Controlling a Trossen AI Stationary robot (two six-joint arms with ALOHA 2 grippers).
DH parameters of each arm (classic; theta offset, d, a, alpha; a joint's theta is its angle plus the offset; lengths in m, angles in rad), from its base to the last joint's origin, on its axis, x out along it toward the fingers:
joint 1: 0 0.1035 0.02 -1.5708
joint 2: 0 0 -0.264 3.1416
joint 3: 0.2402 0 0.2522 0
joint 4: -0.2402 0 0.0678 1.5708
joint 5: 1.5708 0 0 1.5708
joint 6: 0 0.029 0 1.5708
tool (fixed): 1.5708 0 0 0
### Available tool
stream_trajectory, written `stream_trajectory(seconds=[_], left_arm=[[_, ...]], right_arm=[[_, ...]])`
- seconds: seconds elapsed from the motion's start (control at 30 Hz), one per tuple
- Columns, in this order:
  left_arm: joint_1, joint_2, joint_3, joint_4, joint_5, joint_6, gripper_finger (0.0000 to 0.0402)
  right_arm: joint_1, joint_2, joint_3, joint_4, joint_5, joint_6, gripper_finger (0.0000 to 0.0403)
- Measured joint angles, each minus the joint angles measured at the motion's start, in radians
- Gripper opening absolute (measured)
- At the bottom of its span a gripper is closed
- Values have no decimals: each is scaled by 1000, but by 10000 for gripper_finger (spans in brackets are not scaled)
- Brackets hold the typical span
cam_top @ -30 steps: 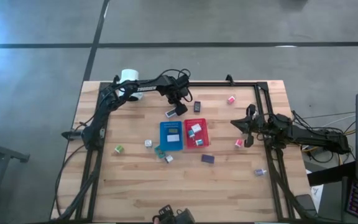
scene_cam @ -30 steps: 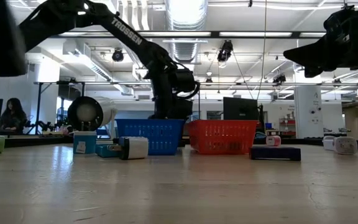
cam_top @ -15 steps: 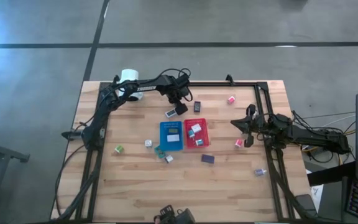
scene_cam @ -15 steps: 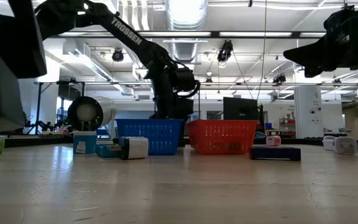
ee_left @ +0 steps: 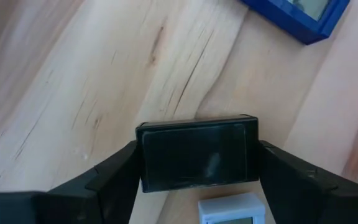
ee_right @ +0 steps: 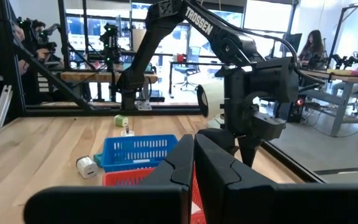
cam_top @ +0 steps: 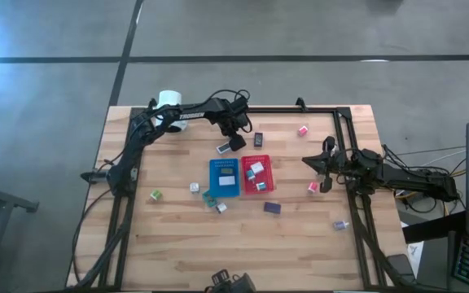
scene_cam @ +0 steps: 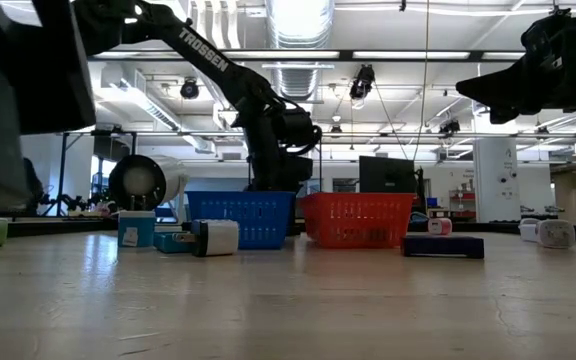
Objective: Pick & Place Office items
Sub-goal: Put the black digital clock into the blue bin
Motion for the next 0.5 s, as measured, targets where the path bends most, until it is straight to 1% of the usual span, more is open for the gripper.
stream_trajectory(seconds=[0.33, 0.5], left_arm=[[-3, -2, 11, -1, 1, 20, 282], [-3, -41, 22, -8, 1, 31, 282]], right_arm=[[0, 0, 0, -6, 0, 0, 8], [0, 0, 0, -8, 0, 0, 8]])
